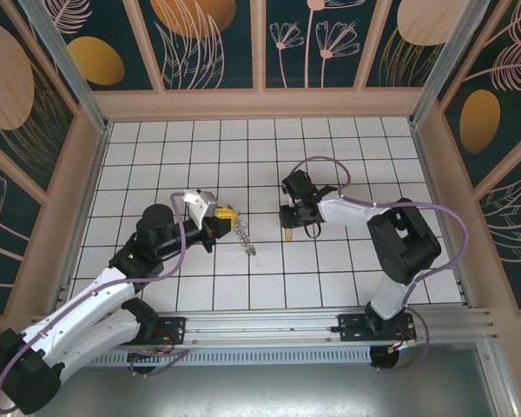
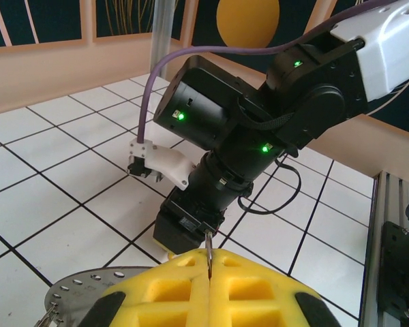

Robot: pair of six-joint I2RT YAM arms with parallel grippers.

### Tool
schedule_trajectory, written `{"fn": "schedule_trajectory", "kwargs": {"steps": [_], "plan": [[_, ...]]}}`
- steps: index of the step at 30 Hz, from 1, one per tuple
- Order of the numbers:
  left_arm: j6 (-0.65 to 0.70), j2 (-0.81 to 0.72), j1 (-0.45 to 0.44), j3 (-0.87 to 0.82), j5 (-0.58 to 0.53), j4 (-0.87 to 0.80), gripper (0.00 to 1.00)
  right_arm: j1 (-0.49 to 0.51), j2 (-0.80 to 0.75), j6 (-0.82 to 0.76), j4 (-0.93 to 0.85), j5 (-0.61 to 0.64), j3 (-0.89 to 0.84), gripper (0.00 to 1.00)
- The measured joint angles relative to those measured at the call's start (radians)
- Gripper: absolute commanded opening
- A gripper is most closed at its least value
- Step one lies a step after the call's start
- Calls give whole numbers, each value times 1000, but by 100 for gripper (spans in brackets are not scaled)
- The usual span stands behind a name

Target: Put the keys on the keyring

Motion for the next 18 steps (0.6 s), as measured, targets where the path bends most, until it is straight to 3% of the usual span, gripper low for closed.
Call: {"fn": "schedule_trajectory", "kwargs": {"steps": [5,10,18], "plan": [[0,-8,0,0,3,0,0,0,13,0,0,-5,0,26],[0,-12,0,0,3,0,0,0,13,-2,0,-6,0,15],[0,-15,0,0,3,0,0,0,13,-3,-1,-6,0,10]]}}
